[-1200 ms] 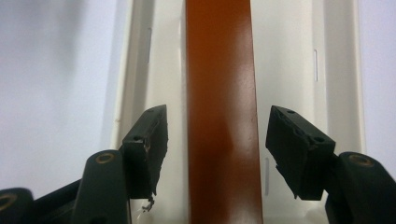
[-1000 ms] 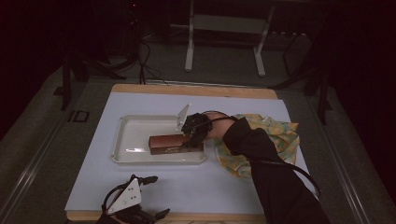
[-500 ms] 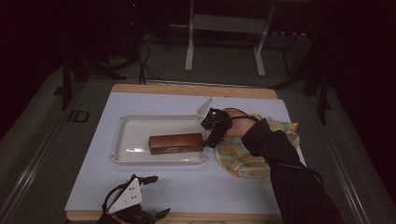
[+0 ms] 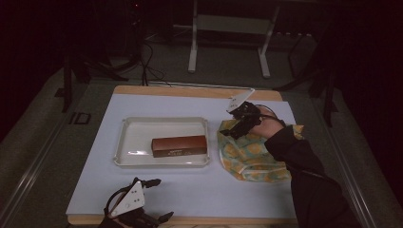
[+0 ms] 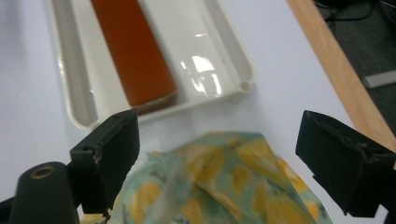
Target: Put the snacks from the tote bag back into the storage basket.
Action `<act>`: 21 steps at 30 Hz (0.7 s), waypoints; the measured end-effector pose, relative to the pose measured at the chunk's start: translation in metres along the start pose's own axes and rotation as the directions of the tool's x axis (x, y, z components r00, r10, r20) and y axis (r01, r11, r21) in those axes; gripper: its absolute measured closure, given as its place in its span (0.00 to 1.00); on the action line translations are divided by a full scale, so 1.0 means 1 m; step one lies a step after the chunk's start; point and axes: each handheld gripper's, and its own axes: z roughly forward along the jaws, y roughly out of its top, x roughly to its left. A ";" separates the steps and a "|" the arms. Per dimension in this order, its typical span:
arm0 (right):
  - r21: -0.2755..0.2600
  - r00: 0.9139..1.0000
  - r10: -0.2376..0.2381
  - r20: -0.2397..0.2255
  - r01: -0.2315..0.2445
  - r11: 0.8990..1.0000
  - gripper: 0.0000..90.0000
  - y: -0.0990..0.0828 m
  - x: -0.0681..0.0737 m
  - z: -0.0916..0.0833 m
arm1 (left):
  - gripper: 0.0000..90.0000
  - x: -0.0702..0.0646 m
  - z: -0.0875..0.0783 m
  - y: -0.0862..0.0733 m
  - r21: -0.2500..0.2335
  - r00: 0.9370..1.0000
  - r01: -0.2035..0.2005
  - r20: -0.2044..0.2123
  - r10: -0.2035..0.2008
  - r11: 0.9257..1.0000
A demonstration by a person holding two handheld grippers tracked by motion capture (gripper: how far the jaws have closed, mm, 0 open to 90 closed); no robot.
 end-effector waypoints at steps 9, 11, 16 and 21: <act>-0.052 0.986 0.111 0.125 -0.105 0.993 0.15 -0.029 -0.009 -0.017 | 0.00 0.000 0.000 0.000 0.003 1.000 -0.002 0.001 0.002 1.000; -0.052 0.980 0.122 0.154 -0.115 0.992 0.14 -0.035 -0.008 -0.019 | 0.00 0.000 0.000 0.000 0.002 1.000 -0.001 0.001 0.001 1.000; -0.094 0.970 0.156 0.189 -0.140 0.986 0.14 -0.049 -0.003 -0.028 | 0.00 0.000 0.001 0.000 0.000 1.000 0.002 0.000 -0.002 1.000; -0.166 0.938 0.230 0.260 -0.191 0.967 0.13 -0.067 0.003 -0.037 | 0.00 0.000 0.000 0.000 0.000 1.000 0.000 0.001 0.000 1.000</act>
